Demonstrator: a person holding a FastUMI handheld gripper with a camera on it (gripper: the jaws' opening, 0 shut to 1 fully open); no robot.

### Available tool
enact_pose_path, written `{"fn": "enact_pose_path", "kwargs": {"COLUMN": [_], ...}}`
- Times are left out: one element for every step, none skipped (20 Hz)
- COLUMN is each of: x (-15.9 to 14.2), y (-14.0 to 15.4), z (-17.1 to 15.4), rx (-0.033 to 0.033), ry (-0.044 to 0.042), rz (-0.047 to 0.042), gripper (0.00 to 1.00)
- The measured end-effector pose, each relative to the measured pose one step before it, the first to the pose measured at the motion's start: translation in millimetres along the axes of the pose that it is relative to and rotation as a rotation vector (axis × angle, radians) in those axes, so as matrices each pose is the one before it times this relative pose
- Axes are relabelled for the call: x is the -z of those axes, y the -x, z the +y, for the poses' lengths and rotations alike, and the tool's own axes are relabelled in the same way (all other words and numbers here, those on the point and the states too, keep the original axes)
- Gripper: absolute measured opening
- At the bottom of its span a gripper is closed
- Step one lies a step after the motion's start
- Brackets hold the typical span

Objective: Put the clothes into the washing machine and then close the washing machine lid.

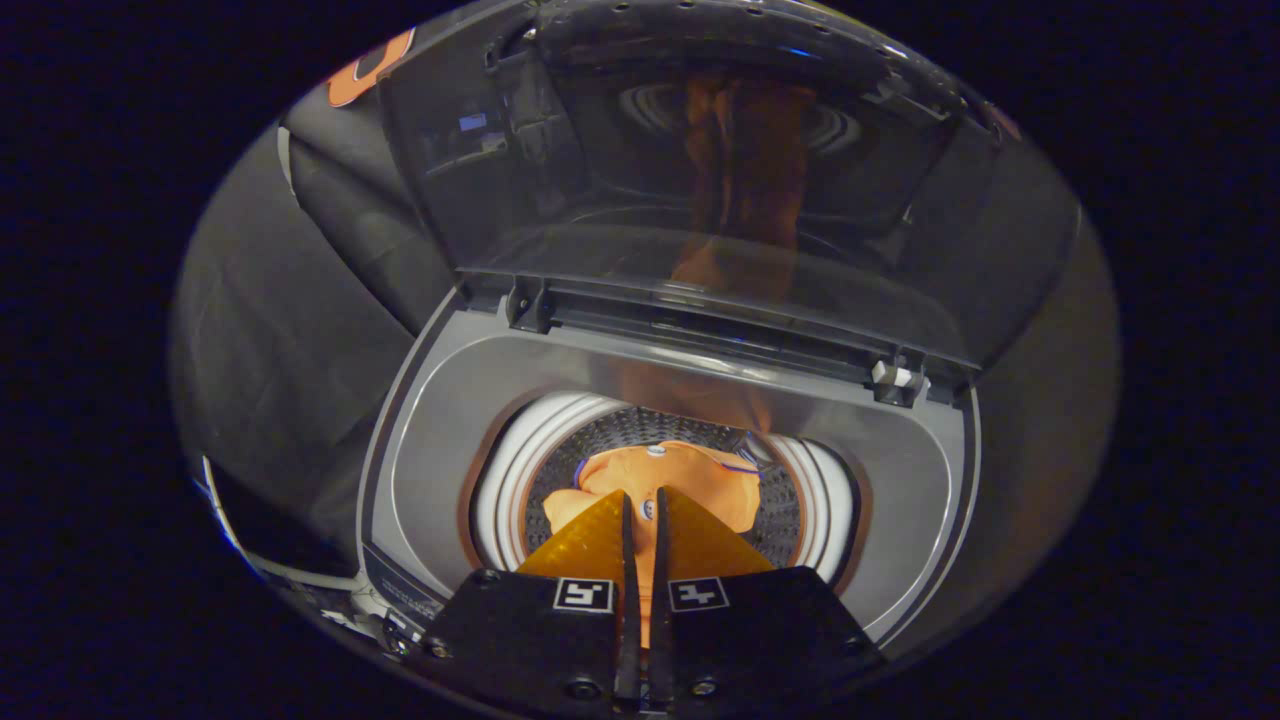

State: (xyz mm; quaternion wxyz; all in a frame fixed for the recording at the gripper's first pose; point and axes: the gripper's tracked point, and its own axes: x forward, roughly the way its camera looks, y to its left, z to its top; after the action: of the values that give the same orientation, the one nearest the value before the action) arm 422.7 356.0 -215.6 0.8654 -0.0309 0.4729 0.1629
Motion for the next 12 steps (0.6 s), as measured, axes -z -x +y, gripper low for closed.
{"fn": "enact_pose_path", "kwargs": {"x": [-0.09,0.50,-1.98,-1.35,-0.69,-0.41,0.12,-1.08,0.82,0.11,0.48,-0.47], "y": [-1.49,-1.75,-0.92,-2.04,2.27,1.66,1.39,1.71,1.39,2.00,2.34,2.85], "z": [-1.65,-2.44,0.63,1.02,-0.64,-1.09,1.56,0.63,0.39,0.49,1.25,0.22], "rx": [0.00643,0.00486,0.00911,-0.00278,0.00560,0.00563,-0.00053,-0.00132,-0.00337,-0.00130,0.00115,-0.00013], "ry": [0.00686,-0.00702,-0.00562,0.00588,0.00595,0.00473,0.00920,0.01222,0.01183,0.00949,0.00651,0.00187], "rz": [-0.00093,-0.01984,-0.00599,-0.00079,0.00208,0.00057,-0.00108,-0.00401,-0.00365,-0.00374,-0.00094,-0.00484], "gripper": [0.07,0.07,0.29,0.52,0.74,0.96,0.95,0.94,0.95,0.94,0.95,0.95]}}
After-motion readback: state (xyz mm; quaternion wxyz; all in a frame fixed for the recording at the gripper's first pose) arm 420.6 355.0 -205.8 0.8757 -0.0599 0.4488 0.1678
